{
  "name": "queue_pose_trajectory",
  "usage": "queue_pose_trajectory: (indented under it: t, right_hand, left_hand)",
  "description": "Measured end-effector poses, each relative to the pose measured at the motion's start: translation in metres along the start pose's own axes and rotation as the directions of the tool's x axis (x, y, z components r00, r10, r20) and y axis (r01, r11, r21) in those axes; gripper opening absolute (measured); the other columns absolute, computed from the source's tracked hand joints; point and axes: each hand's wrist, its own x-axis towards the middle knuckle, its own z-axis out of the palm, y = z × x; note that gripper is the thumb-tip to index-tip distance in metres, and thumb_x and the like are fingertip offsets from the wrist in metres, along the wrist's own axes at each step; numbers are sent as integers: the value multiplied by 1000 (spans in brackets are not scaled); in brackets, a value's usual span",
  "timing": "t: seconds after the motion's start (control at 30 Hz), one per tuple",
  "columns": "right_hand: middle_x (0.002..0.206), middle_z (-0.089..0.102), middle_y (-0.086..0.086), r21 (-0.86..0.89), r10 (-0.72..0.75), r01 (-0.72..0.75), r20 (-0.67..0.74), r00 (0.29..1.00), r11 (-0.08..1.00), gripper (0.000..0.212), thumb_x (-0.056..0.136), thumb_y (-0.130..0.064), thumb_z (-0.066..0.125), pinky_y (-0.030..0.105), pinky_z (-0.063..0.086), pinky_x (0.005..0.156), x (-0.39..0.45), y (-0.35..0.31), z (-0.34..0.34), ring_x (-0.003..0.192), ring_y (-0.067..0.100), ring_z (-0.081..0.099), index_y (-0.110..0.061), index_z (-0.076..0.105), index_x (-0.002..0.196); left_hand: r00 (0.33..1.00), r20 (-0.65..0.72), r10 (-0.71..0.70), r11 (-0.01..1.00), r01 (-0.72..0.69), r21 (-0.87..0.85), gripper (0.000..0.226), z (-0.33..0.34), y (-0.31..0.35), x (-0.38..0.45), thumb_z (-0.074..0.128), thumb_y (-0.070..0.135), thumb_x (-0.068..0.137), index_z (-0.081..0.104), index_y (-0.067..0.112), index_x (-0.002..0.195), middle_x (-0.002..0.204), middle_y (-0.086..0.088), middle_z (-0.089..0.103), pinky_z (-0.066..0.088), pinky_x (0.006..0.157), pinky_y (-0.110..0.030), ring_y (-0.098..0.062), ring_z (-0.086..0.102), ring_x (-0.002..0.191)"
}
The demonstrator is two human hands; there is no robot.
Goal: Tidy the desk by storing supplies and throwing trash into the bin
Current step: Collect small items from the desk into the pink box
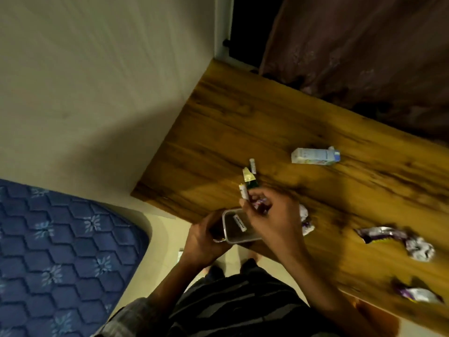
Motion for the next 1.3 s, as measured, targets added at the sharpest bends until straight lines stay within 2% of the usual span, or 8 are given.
queue_pose_trajectory:
  t: [0.13,0.2,0.43,0.63,0.73,0.83,1.0,1.3]
  right_hand:
    - [92,73,-20,45,156,-157,13,988,987,28,76,-27,87,3,48,63,-27,31,-12,80,-13,64,-30,75,101]
    - [92,71,-19,21,173,-174,62,983,984,26,77,-24,86,6,53,66,-35,33,-9,80,-12,64,-29,73,100]
    - [103,75,-11,-288,14,19,112,994,958,19,89,-36,72,14,51,75,-26,18,29,88,4,70,-27,73,106]
    - [67,69,-6,-431,-38,83,113,993,899,12,68,-28,82,19,47,54,-12,11,55,61,9,64,-23,72,71]
    - [97,73,-4,-431,-73,142,173,982,891,23,87,-37,70,15,45,72,-10,20,57,91,10,65,-20,74,103]
    - [112,69,-3,-404,-59,127,176,983,906,32,98,-44,55,19,47,88,-10,31,56,101,9,62,-22,68,118]
    - [118,66,0,-371,10,75,222,975,926,38,94,-45,63,13,40,82,-7,32,55,104,10,62,-18,65,122]
    - [108,71,-2,-381,43,93,335,941,920,30,87,-33,71,23,43,102,3,32,57,104,13,63,-15,70,112]
  left_hand:
    - [1000,26,7,1000,-7,-7,71,-2,-1,1,93,28,75,61,15,136,119,6,74,62,83,-28,-5,73,103]
    - [999,41,19,1000,-19,-1,71,-3,-1,2,93,25,75,60,16,137,120,7,74,62,82,-26,-5,73,104]
    - [998,42,37,999,-37,5,71,1,0,3,95,18,70,63,16,133,113,9,75,62,74,-26,-6,74,93]
    - [999,23,41,999,-41,-15,68,2,0,2,93,19,71,64,15,132,107,12,76,62,72,-27,-7,74,90]
    - [999,13,45,999,-45,-8,68,1,2,0,92,25,73,63,15,134,110,10,75,61,75,-25,-4,74,92]
    - [998,15,56,998,-56,-10,66,1,4,0,91,28,76,63,14,134,111,9,75,61,76,-24,-5,74,92]
    - [998,28,61,998,-62,15,69,0,1,1,90,33,78,61,13,137,117,8,74,61,80,-24,-2,72,100]
    - [998,36,55,998,-57,40,71,1,-4,3,92,35,75,61,17,137,115,9,74,61,81,-27,-2,71,100]
